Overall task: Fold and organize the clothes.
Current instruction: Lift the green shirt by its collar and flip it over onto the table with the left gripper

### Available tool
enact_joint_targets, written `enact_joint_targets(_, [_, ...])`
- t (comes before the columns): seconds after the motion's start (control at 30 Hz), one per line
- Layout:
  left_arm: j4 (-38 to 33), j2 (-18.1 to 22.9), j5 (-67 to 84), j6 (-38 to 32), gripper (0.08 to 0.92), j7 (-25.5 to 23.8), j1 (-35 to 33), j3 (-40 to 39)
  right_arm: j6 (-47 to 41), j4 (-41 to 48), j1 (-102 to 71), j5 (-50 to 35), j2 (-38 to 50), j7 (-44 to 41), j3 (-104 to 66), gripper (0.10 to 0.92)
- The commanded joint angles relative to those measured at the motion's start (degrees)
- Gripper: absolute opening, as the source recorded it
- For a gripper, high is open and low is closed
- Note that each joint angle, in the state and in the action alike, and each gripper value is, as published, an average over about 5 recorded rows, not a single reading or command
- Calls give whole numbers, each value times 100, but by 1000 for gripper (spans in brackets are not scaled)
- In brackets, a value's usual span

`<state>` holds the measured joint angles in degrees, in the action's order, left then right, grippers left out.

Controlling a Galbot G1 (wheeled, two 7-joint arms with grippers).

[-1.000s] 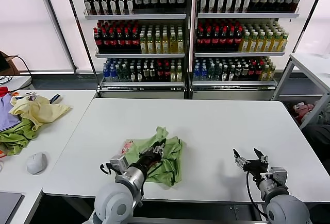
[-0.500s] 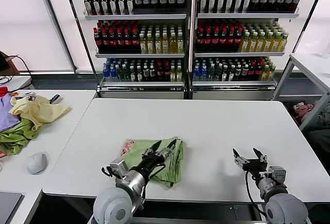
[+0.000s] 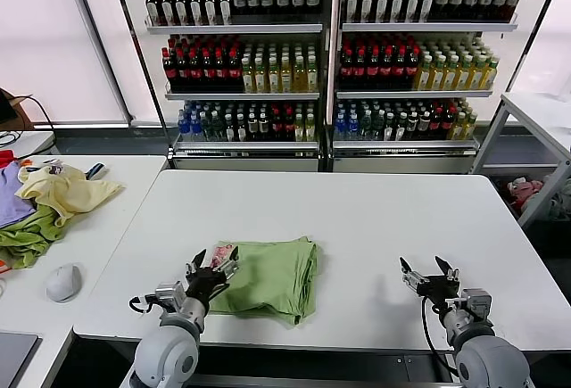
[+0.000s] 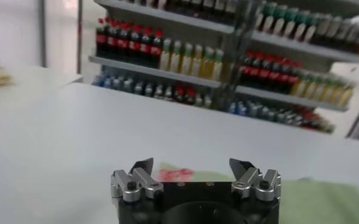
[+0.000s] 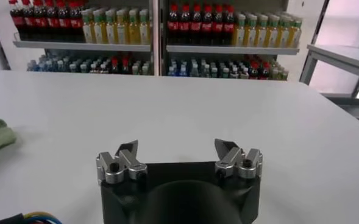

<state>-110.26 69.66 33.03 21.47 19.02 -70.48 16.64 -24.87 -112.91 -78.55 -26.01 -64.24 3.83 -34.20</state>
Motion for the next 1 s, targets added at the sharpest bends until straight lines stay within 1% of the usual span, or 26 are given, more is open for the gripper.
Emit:
enact_joint_targets(0.03, [492, -85, -824, 209, 823, 145, -106, 143, -7, -34, -11, 11, 5, 5, -13, 823])
enact_joint_targets(0.27, [348, -79, -577, 594, 820, -25, -115, -35, -15, -63, -12, 17, -4, 8, -23, 823])
enact_joint_targets(0.37, [301, -97, -312, 720, 787, -83, -108, -34, -17, -64, -6, 19, -10, 9, -26, 823])
enact_joint_targets(0.5, [273, -121, 132, 864, 685, -145, -110, 17, -17, -57, -1, 21, -19, 8, -33, 823])
enact_joint_targets(0.73, [240, -114, 1056, 1147, 477, -211, -94, 180, -19, -43, 28, 22, -23, 10, -39, 823])
enact_joint_targets(1.0, [166, -27, 2223, 998, 252, -169, -4, 592, -20, -32, 44, 23, -34, 11, -34, 823])
